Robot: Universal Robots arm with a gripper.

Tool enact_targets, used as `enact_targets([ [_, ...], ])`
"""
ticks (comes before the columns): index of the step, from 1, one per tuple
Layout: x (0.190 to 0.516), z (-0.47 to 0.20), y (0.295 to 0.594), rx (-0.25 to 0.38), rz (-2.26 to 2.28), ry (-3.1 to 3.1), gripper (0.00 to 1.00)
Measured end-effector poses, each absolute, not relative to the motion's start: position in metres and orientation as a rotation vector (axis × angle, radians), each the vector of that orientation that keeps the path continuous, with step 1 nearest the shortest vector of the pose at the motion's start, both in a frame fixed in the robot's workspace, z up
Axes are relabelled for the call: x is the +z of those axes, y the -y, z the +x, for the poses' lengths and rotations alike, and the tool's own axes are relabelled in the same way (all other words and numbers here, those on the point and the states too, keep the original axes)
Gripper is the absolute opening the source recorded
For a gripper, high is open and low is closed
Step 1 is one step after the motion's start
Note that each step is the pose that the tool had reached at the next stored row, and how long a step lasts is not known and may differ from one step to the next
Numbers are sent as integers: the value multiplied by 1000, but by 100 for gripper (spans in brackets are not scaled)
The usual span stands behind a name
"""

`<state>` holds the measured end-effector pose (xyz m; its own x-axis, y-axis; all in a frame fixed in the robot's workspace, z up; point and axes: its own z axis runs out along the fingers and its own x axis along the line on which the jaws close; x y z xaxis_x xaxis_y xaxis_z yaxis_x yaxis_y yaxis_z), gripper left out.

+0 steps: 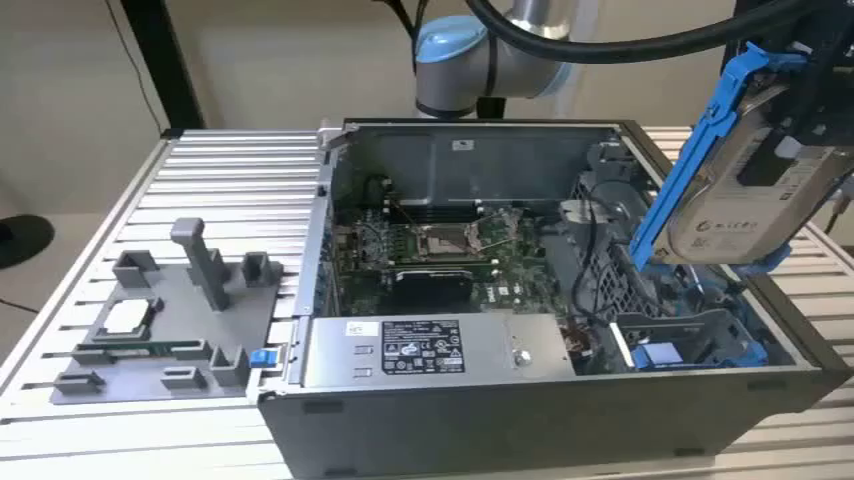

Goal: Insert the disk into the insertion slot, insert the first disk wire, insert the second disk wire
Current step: 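Insert the disk into the insertion slot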

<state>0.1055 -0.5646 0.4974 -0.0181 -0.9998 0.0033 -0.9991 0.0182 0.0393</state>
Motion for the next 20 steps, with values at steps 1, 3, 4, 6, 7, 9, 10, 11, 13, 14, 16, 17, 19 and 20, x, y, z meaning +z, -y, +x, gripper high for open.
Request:
enact_targets([
  [1, 497, 105, 565, -40, 2180, 2220, 0],
  [3, 497, 105, 565, -40, 2180, 2220, 0],
  [4, 497, 105, 565, -40, 2180, 2220, 0],
  [6, 497, 106, 565, -41, 2179, 2219, 0],
  [7, 497, 106, 565, -41, 2179, 2219, 0],
  [9, 497, 106, 565, -41, 2179, 2219, 0],
  [10, 497, 106, 565, -41, 2179, 2219, 0],
  [11, 496, 106, 565, -41, 2179, 2219, 0],
  [13, 495, 106, 565, -41, 2179, 2219, 0],
  [14, 494, 106, 565, -41, 2179, 2219, 0],
  [16, 494, 106, 565, -42, 2179, 2219, 0],
  [17, 493, 106, 565, -41, 2179, 2219, 0],
  [19, 493, 106, 565, -41, 2179, 2219, 0],
  [20, 492, 106, 565, -41, 2179, 2219, 0],
])
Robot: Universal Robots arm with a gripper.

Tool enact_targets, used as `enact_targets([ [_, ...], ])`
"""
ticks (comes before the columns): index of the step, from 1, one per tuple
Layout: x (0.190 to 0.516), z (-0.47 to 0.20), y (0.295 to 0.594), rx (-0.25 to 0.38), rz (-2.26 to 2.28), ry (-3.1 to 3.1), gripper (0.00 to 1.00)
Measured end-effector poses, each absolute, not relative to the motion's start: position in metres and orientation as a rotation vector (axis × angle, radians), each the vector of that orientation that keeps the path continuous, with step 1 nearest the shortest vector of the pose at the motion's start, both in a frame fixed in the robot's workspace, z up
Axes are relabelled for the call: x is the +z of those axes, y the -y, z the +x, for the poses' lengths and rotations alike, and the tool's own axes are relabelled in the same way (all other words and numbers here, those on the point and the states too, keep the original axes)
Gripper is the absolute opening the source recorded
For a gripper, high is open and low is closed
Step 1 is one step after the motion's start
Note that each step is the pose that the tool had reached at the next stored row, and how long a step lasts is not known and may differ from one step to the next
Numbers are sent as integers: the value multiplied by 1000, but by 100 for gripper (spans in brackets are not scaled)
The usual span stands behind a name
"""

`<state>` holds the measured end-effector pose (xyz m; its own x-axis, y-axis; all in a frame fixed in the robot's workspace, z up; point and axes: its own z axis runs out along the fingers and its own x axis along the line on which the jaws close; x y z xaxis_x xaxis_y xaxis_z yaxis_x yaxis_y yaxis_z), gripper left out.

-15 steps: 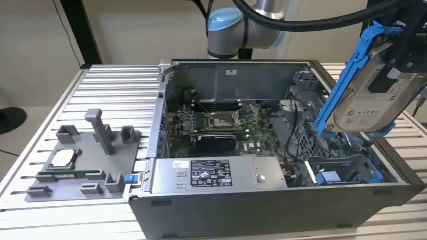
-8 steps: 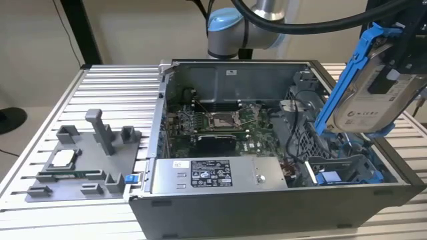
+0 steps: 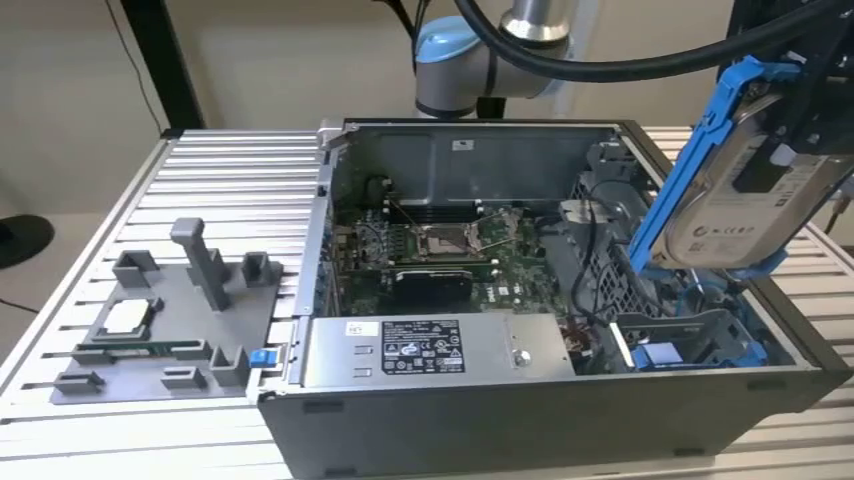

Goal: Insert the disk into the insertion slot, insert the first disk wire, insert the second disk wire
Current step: 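Insert the disk into the insertion slot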

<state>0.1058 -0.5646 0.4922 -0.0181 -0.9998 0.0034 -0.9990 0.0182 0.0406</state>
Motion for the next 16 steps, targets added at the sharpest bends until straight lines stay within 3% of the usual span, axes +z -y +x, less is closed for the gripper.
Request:
enact_targets([
  [16, 489, 106, 565, -41, 2179, 2219, 0],
])
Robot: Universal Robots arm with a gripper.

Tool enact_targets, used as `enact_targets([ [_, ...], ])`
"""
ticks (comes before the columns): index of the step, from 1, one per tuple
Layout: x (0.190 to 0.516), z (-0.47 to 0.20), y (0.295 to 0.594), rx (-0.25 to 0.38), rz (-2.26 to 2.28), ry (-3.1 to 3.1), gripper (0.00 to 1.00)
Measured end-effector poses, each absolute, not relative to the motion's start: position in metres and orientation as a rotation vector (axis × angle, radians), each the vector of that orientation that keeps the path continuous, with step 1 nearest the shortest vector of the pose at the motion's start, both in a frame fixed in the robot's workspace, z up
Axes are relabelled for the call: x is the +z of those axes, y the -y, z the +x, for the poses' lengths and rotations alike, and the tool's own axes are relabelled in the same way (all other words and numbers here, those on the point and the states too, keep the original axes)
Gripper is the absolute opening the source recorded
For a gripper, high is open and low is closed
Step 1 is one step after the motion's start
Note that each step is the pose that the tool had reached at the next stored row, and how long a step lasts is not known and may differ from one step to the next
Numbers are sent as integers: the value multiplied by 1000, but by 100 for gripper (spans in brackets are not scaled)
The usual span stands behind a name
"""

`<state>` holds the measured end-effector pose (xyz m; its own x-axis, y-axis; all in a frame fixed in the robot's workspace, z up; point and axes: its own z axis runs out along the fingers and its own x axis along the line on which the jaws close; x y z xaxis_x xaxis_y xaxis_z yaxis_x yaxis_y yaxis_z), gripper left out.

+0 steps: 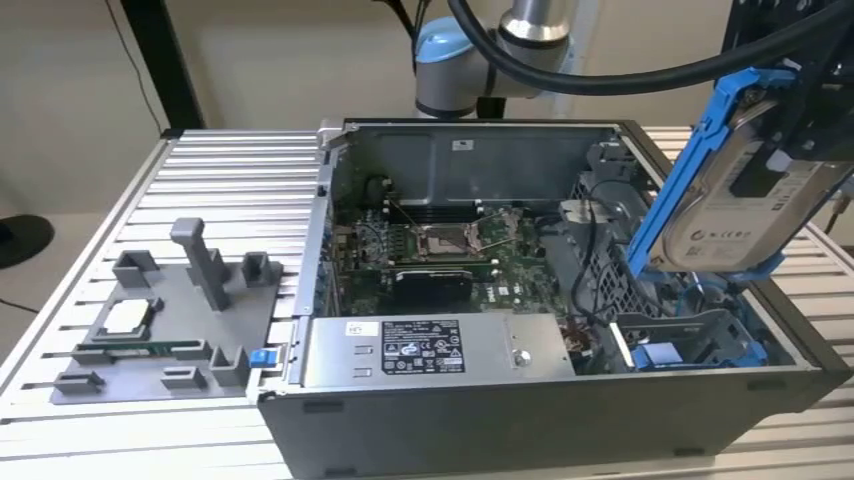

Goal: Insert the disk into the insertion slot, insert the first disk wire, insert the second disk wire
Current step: 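Insert the disk into the insertion slot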

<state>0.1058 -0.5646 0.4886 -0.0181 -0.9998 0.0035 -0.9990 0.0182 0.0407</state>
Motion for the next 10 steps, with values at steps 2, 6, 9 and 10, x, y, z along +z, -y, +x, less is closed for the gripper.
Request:
enact_targets([
  [2, 488, 106, 565, -41, 2179, 2219, 0],
  [6, 487, 106, 565, -41, 2179, 2219, 0],
  [9, 483, 107, 565, -41, 2179, 2219, 0],
  [10, 482, 107, 565, -41, 2179, 2219, 0],
])
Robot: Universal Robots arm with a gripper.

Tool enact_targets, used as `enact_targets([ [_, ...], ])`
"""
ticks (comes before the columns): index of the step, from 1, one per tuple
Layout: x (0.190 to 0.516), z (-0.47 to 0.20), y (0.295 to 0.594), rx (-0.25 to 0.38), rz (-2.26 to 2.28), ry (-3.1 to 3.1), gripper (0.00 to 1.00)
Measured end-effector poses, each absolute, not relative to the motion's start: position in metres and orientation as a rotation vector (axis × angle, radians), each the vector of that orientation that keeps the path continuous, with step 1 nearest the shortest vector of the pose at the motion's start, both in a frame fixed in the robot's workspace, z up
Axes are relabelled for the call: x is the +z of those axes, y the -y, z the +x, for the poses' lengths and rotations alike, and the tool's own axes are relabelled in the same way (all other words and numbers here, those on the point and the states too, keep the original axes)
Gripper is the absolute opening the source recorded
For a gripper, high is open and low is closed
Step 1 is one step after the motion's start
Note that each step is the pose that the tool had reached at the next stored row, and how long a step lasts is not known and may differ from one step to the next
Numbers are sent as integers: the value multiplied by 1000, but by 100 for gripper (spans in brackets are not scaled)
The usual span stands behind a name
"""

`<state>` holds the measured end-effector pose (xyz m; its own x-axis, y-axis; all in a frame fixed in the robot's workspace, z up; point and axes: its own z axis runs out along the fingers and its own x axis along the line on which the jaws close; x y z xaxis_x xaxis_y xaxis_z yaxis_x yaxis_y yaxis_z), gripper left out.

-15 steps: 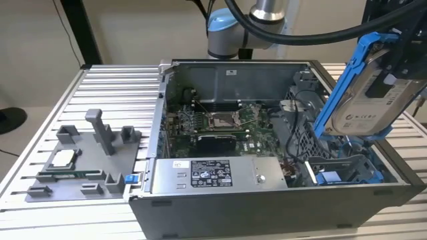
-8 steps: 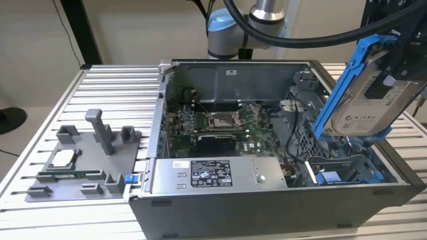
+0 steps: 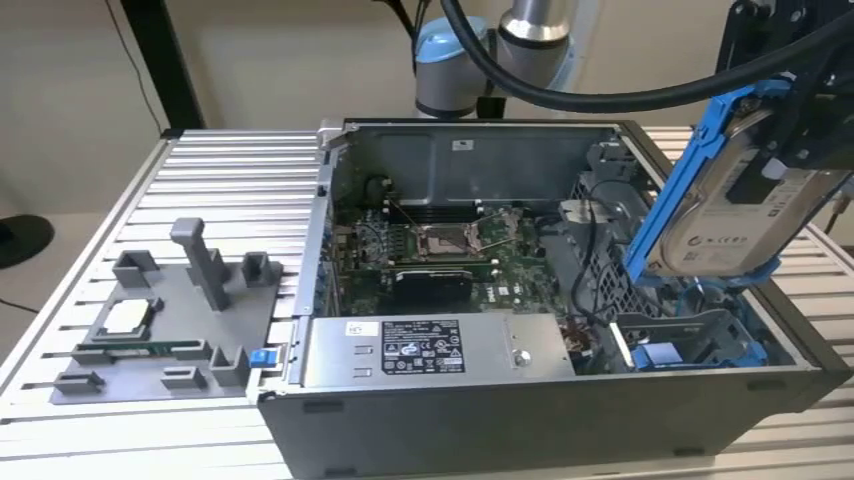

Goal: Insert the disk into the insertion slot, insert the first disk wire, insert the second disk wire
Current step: 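Insert the disk into the insertion slot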

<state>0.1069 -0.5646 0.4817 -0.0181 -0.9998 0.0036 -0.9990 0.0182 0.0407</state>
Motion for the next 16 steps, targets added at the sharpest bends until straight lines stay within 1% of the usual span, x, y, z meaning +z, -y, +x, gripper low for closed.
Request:
enact_targets([
  [16, 465, 115, 574, -42, 2179, 2219, 0],
])
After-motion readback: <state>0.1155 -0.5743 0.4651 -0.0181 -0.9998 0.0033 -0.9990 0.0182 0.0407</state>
